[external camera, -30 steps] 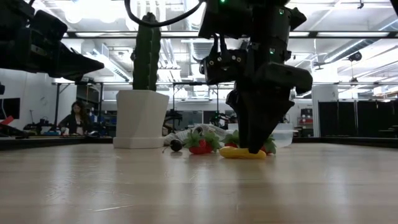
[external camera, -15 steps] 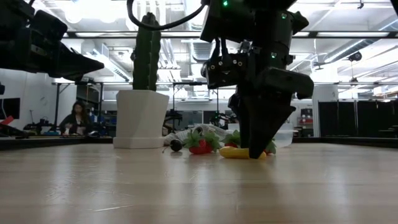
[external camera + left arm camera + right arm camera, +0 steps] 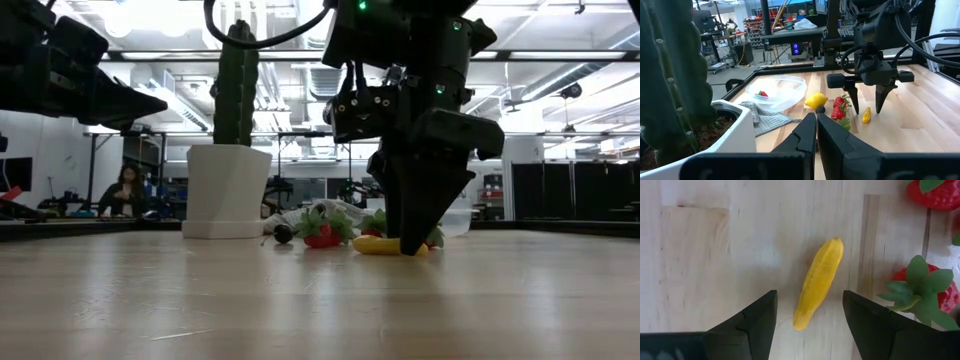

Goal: Pick and placing Produce into tupperware
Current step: Put the corn into the transparent bin

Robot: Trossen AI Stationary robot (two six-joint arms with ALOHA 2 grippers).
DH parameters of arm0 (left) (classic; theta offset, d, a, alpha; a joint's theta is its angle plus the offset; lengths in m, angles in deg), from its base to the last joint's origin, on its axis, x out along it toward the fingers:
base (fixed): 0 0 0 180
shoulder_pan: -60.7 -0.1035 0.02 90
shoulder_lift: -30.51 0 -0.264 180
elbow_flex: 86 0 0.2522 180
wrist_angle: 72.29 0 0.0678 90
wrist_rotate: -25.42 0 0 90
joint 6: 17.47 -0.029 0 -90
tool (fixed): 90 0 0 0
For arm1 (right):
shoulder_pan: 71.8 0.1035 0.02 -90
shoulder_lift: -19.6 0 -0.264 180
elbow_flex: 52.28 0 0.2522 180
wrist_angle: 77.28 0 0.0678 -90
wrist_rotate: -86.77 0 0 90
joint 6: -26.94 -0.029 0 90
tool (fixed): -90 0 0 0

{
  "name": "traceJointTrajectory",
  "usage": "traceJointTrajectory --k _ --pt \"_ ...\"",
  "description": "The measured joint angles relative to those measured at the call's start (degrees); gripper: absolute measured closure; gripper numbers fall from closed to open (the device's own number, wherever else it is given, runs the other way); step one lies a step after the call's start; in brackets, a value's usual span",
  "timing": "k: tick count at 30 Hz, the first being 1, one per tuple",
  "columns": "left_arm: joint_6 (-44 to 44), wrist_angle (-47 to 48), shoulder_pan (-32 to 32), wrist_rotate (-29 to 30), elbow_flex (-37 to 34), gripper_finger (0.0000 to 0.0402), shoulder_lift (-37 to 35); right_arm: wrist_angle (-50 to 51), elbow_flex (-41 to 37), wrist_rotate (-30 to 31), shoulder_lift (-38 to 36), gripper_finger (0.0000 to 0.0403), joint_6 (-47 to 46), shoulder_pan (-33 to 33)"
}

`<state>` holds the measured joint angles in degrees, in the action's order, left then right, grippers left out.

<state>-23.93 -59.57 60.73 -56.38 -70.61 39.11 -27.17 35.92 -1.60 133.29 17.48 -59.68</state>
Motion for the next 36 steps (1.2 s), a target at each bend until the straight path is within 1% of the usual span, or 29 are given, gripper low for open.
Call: traceJointTrajectory --k 4,7,20,25,29,36 --pt "0.00 0.00 -0.02 0.00 0.00 0.0402 0.00 -0.04 0.00 0.02 0.00 0.0187 0.00 0.02" --pt "0.02 0.00 0.00 0.01 0.00 0.0402 0.00 -0.04 0.00 0.02 0.00 0.0205 0.23 0.02" --pt "0.02 0.00 -0.02 0.01 0.00 0.0402 0.00 0.37 -0.37 -0.49 0.00 0.0336 1.87 0.02" --pt "0.02 0.00 0.00 0.00 0.00 0.0402 0.00 0.32 -0.58 -0.55 0.00 0.0374 1.97 0.02" --pt "0.02 0.00 0.00 0.00 0.00 0.0402 0.00 0.33 -0.59 -0.59 -0.02 0.0390 2.04 0.02" --pt "0.02 0.00 -0.01 0.00 0.00 0.0402 0.00 0.33 -0.61 -0.70 -0.02 0.0393 2.16 0.02"
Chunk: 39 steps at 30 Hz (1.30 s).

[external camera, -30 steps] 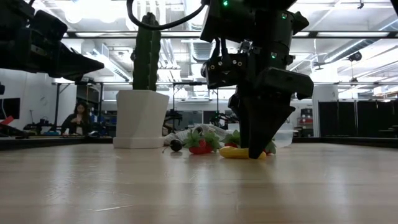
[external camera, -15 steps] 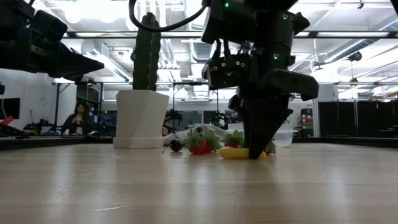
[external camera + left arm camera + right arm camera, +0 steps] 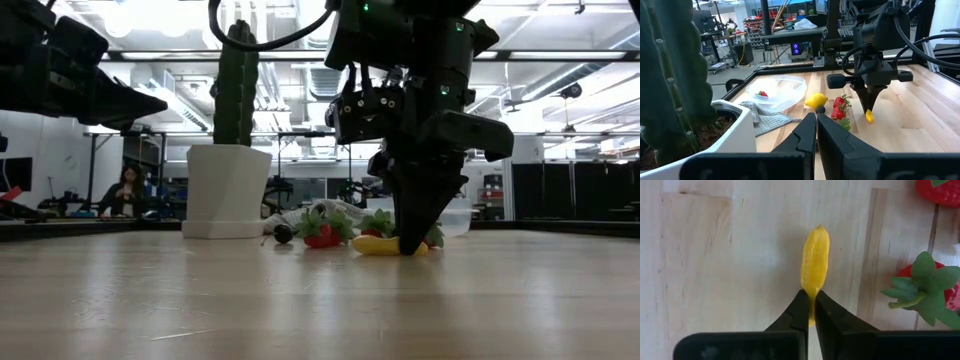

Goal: Pick and placing Produce into tupperware
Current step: Put the corn into the transparent bin

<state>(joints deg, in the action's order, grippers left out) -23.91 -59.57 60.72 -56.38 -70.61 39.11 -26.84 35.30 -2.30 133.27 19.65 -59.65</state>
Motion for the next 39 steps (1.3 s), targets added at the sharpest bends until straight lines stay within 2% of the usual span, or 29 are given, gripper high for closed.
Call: traceJointTrajectory --k 15,23,31,39 --pt "0.00 0.00 0.01 0.00 0.00 0.0402 0.00 0.20 0.05 -0.02 -0.16 0.0394 -0.20 -0.02" --pt "0.00 -0.02 0.01 0.00 0.00 0.0402 0.00 0.66 2.71 0.02 -2.13 0.0394 0.02 -0.02" --pt "0.00 0.01 0.01 0.00 0.00 0.0402 -0.11 0.42 3.85 0.92 -7.82 0.0394 1.75 -0.07" --pt "0.00 0.00 0.01 0.01 0.00 0.0402 -0.02 -0.14 3.85 6.69 -16.55 0.0394 3.77 -0.07"
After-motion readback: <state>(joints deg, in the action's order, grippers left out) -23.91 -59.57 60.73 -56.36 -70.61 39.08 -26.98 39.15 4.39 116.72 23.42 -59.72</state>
